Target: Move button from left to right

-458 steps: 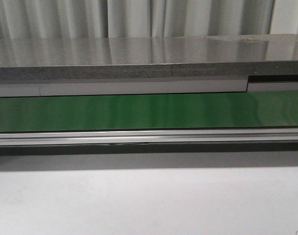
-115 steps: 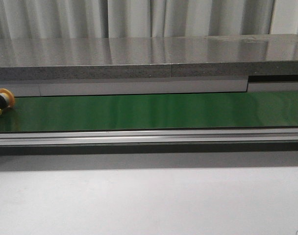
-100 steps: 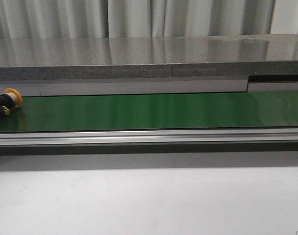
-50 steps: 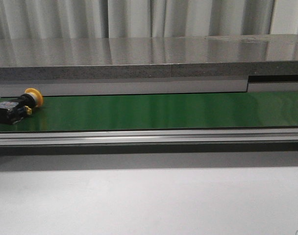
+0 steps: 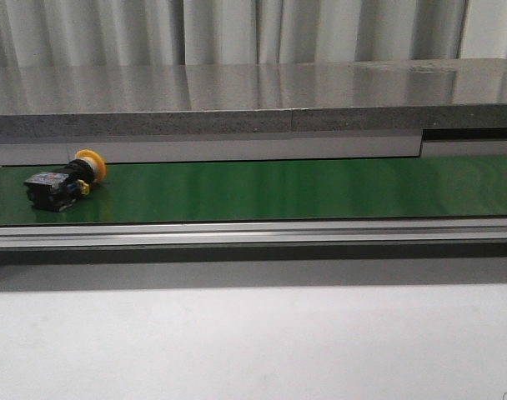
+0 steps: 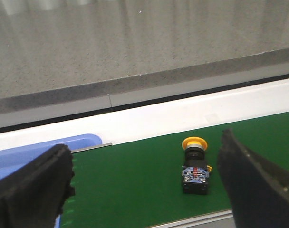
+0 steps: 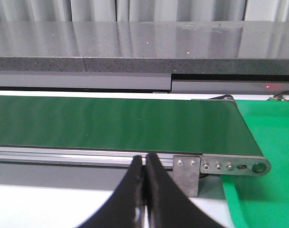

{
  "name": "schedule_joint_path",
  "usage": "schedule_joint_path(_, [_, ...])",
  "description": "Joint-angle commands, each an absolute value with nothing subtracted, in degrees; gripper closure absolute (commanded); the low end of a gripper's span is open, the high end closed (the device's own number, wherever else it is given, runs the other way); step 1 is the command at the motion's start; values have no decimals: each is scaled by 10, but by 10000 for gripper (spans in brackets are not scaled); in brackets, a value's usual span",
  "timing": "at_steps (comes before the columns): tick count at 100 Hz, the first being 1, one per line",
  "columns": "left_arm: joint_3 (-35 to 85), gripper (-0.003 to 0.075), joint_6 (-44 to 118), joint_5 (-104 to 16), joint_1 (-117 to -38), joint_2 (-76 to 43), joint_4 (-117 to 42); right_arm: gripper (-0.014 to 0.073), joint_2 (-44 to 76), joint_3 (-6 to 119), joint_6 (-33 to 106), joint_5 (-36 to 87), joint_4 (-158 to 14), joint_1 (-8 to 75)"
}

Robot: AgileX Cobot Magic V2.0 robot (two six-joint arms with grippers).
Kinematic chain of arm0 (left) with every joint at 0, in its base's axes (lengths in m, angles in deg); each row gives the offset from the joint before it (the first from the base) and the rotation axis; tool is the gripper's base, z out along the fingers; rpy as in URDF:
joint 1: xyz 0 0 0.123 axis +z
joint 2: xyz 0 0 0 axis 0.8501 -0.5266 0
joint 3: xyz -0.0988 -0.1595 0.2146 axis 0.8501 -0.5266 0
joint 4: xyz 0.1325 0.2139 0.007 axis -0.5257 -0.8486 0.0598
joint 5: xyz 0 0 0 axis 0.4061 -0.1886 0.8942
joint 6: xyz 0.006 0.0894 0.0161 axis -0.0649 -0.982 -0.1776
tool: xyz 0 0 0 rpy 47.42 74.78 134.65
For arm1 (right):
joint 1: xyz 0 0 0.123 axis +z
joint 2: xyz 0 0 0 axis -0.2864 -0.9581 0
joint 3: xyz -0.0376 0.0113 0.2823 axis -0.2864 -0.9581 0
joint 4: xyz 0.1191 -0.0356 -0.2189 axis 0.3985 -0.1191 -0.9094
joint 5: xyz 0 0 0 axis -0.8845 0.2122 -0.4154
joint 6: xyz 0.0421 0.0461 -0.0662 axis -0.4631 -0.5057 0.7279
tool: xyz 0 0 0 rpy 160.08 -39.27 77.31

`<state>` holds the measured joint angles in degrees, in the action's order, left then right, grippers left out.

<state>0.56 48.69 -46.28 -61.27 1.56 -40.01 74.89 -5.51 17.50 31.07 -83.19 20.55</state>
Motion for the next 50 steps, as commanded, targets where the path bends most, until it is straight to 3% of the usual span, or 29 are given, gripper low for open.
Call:
schedule_joint_path(1, [-17,121,484,-388,-630,73,-376,662,760,-46,178,360,-834,205])
schedule_joint_path(50, [-155,121,484,-361,-630,275,-348,662,760,-46,178,360,-834,205])
